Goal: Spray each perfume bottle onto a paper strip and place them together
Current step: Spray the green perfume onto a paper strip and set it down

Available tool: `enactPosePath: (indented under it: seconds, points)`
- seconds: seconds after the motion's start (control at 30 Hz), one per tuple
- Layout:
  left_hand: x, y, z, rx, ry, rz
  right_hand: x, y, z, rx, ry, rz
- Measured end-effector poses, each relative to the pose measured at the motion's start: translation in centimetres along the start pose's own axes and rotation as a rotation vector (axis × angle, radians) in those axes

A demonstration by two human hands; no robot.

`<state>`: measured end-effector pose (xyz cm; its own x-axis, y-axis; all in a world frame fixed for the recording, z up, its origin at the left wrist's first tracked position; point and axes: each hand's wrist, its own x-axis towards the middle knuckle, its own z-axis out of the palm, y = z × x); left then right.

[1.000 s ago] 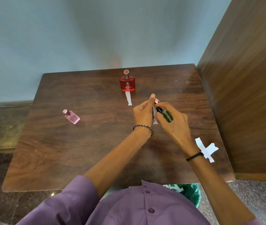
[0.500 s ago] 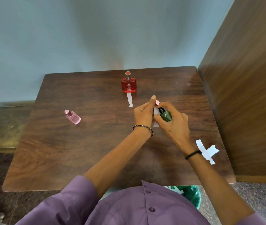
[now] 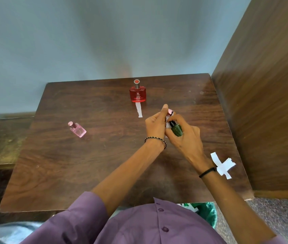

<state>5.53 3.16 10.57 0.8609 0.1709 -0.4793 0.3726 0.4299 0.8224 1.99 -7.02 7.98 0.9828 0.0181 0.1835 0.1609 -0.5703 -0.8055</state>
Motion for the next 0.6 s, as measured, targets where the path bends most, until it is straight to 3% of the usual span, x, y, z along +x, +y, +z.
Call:
enactPosePath:
  seconds: [0.6]
  points:
    - [0.29, -0.11, 0.03, 0.020, -0.021, -0.006, -0.50, -0.20, -0.11, -0.039, -0.014, 0.052]
